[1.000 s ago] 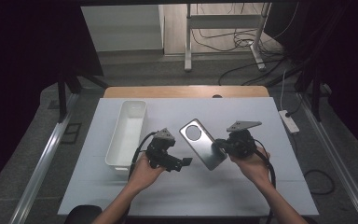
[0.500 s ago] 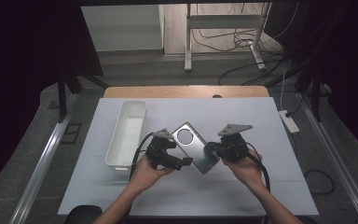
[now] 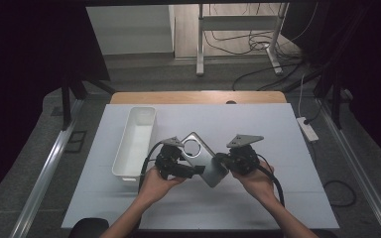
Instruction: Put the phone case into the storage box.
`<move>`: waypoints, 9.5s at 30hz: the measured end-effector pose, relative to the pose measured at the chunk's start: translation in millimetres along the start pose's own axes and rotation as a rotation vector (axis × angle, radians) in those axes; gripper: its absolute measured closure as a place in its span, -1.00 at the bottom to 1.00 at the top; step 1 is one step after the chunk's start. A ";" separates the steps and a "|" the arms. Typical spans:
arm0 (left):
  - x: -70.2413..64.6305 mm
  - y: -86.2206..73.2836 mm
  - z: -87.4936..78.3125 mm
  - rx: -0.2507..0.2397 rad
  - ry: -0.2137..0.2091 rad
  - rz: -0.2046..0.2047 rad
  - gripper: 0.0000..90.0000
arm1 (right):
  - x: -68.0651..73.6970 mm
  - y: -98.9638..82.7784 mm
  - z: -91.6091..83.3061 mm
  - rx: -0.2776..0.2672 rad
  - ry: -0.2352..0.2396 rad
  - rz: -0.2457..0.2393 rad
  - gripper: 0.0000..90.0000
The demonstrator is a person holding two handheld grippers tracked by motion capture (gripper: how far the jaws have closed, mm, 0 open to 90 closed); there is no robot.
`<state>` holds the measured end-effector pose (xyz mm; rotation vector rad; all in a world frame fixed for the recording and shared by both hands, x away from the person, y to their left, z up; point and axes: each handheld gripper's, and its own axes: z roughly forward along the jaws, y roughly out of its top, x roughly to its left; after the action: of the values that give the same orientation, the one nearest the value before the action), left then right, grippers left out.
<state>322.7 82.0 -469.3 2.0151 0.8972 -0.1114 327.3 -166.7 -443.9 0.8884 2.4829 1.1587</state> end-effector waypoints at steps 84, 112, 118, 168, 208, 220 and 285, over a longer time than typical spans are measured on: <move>-8.8 13.3 -27.0 0.046 -0.093 0.241 0.35 | 10.4 -1.0 -7.5 0.024 0.268 -0.145 0.79; 0.0 8.5 -31.6 -0.066 0.131 0.165 -0.96 | 6.8 -3.0 -11.3 0.001 0.081 -0.063 0.79; 1.1 7.9 -31.6 -0.071 0.167 0.143 -0.95 | 6.4 -3.5 -10.6 -0.007 0.068 -0.013 0.79; 0.5 7.6 -22.9 -0.053 0.261 0.047 0.97 | 25.4 -1.7 -2.5 -0.006 0.108 -0.058 0.38; 26.6 29.9 -68.8 -0.044 0.290 0.014 0.97 | -4.7 -36.3 -44.3 0.025 0.063 0.046 -0.57; 37.5 40.4 -82.8 -0.015 0.308 -0.006 0.97 | -11.9 -41.6 -53.2 0.045 0.064 0.078 -0.76; 100.5 54.7 -173.7 -0.090 0.533 -0.179 0.97 | -38.0 -117.9 -126.3 0.009 -0.150 0.240 -1.00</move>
<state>387.0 252.2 -368.5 1.9048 1.3872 0.3793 248.6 -324.9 -452.6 1.2553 2.3112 1.1062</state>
